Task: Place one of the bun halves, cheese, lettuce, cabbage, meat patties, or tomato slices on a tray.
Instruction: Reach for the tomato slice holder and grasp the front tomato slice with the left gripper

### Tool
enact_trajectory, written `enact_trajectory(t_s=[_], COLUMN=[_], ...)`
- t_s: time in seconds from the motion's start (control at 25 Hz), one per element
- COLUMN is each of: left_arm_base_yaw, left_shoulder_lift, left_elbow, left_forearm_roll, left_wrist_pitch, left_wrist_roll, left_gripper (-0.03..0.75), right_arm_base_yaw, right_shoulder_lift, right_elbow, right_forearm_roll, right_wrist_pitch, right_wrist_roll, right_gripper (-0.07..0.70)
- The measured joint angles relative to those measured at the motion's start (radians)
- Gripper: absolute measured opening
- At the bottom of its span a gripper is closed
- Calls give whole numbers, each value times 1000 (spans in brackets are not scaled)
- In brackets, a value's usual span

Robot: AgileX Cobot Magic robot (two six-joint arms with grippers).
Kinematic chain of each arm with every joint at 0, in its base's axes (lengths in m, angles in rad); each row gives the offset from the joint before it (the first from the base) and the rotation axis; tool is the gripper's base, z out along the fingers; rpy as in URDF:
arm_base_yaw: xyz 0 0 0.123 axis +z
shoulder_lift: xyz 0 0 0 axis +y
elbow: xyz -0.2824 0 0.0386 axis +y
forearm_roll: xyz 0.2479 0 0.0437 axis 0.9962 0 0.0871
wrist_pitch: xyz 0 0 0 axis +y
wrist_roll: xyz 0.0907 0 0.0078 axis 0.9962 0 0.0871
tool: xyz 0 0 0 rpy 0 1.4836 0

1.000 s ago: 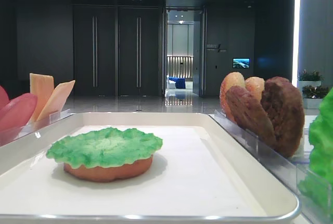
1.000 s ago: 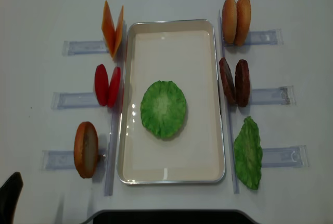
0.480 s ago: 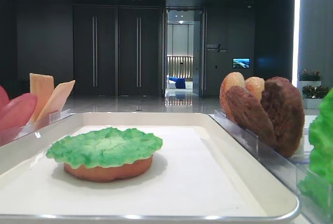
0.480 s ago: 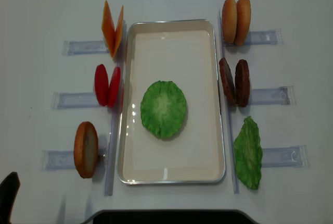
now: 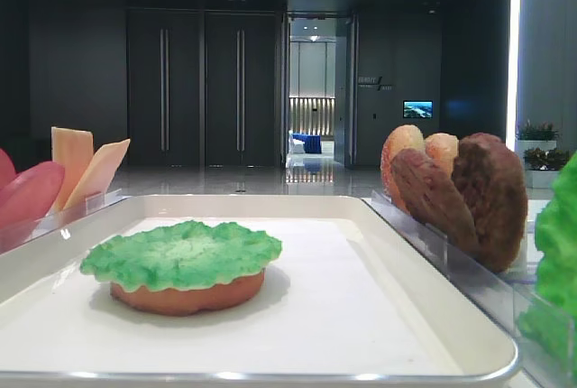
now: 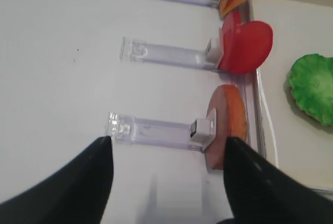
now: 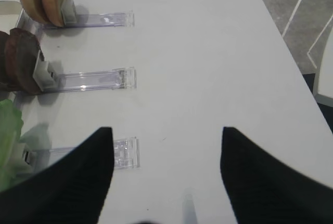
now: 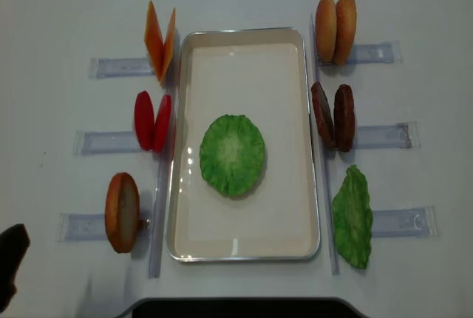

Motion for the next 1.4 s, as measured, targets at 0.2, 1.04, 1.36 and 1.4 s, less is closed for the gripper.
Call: enact_trajectory(t_s=[0.2,1.04,1.36,1.4], left_arm_base_yaw=[0,0,-38,-61], left_shoulder_lift=[306,1377,1466,1466], left_elbow=[-79,-681,-736,-737], left_forearm_roll=[0,6,-25,-21], left_wrist_pitch=[-37,-133,-79,-75], left_wrist_roll=[-18,11,12,-5], left_gripper=[504,504,504,504], right_arm_base_yaw=[0,0,0,0], right_shoulder_lift=[0,0,0,0], right_elbow=[0,0,0,0], right_forearm_roll=[0,0,0,0], right_wrist_pitch=[0,0,0,0], right_wrist_roll=[0,0,0,0], right_gripper=[426,426,426,426])
